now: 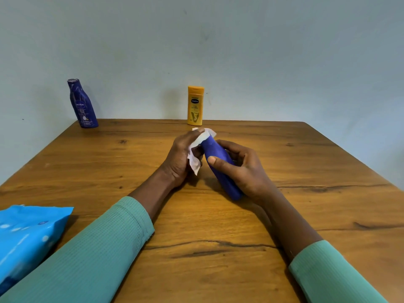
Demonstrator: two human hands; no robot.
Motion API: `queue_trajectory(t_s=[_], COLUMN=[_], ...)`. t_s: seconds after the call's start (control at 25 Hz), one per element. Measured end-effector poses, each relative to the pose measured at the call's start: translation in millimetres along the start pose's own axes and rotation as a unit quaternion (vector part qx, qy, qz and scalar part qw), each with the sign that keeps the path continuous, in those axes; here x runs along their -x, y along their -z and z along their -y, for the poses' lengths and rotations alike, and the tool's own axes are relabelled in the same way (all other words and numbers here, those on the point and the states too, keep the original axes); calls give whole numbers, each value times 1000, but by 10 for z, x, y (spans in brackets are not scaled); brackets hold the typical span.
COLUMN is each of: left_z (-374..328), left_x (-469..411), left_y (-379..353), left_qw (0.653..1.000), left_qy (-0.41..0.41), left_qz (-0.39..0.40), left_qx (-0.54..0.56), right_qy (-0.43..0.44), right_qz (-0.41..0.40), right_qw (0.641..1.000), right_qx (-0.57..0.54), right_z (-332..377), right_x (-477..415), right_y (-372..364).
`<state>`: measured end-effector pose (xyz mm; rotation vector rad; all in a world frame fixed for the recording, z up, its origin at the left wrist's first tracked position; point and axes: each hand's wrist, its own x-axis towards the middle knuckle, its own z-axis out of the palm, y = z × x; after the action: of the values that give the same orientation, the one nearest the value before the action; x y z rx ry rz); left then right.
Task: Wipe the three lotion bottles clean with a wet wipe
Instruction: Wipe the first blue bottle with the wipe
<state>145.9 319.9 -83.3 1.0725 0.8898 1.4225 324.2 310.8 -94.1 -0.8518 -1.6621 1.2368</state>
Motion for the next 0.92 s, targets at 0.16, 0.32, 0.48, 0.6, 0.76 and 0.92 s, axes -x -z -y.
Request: queue_trajectory(t_s=[0.16,0.32,0.48,0.6,0.76,0.92], left_z=[-47,-95,-95,-138,-207,-218], left_x=[4,36,75,100,94,99], left_y=[-40,-82,-40,13,-86,-146], left_qw=[994,984,975,971,985,987], left_qy=[53,93,100,105,86,77], left_qz=[-31,-44,-19,32,11,-44], left_qx=[86,142,197,213,151,135], right_qy=[81,94,95,100,131,163], right_qz=[-29,-45,-54,-60,-68,-77], right_qw=[984,978,982,984,973,953], right_qx=[156,179,151,133,177,243], right_z=[-35,9,11,8,-6,-28], right_x=[7,102,96,100,108,119], right_y=[-38,-133,-124,-111,-131,-144])
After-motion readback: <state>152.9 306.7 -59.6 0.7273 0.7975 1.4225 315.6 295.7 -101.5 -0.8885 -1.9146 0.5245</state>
